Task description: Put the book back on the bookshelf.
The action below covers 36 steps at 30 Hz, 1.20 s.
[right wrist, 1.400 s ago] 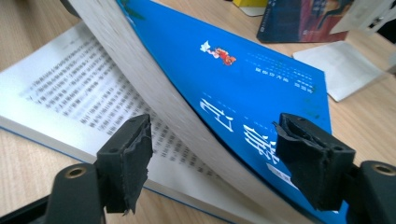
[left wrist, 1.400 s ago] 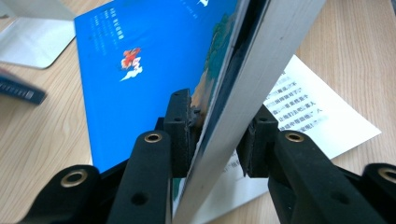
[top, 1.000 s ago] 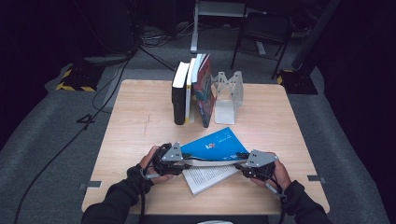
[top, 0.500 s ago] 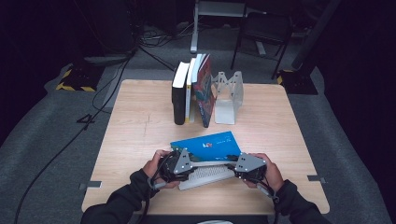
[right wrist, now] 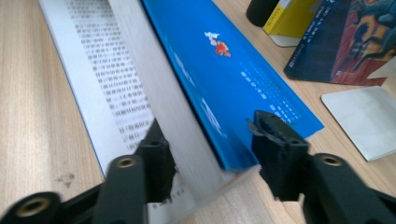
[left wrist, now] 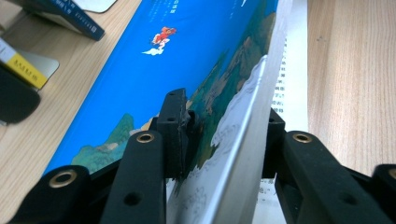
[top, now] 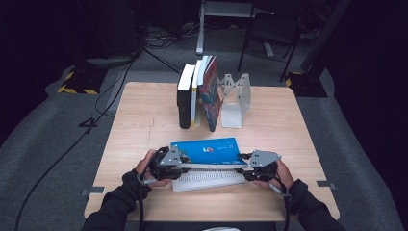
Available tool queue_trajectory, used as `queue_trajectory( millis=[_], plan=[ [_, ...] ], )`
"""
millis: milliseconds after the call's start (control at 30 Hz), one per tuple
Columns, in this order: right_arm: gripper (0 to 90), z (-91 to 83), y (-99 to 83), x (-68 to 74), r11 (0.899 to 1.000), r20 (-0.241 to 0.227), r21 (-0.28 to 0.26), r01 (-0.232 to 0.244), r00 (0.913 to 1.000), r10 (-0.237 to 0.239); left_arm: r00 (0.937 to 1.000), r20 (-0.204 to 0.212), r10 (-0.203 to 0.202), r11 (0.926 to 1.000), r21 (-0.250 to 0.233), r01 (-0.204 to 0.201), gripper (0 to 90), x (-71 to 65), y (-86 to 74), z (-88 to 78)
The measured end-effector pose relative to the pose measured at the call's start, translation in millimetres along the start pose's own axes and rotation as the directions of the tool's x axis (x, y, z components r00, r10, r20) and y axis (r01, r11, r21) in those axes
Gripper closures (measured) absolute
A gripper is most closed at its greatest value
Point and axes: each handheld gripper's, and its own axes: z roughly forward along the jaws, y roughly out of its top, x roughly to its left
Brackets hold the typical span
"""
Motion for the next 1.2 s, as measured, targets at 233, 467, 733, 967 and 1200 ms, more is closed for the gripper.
queue_trajectory(
  millis=[233, 467, 733, 967, 1200],
  plan=[
    [68.3, -0.4, 9.6, 12.7, 0.995, 0.034, 0.003, 0.101, 0.9943, -0.101, 0.9952, -0.092, 0.031, 0.9939, 0.108, -0.021, 45.7, -13.6, 8.5, -5.1],
    [70.9, -4.2, 23.6, 35.0, 0.989, 0.045, 0.034, 0.144, 0.9884, -0.145, 0.9852, -0.154, 0.076, 0.9789, 0.200, -0.045, 42.9, -39.8, 19.1, -0.4],
    [70.1, -4.4, 31.7, 40.0, 0.989, 0.047, 0.016, 0.146, 0.9881, -0.147, 0.9655, -0.229, 0.123, 0.9630, 0.263, -0.060, 62.3, -41.0, 14.1, 9.4],
    [51.3, 6.1, 24.5, 16.7, 0.997, -0.053, -0.060, 0.053, 0.9970, -0.056, 0.9875, -0.139, 0.075, 0.9783, 0.202, -0.046, 63.2, -17.3, 1.7, 1.4],
    [67.1, 19.2, 25.9, 11.4, 0.996, -0.071, -0.059, 0.067, 0.9949, -0.072, 0.9932, -0.116, -0.006, 0.9872, 0.158, 0.024, 54.4, -5.6, -1.6, -0.3]
  ],
)
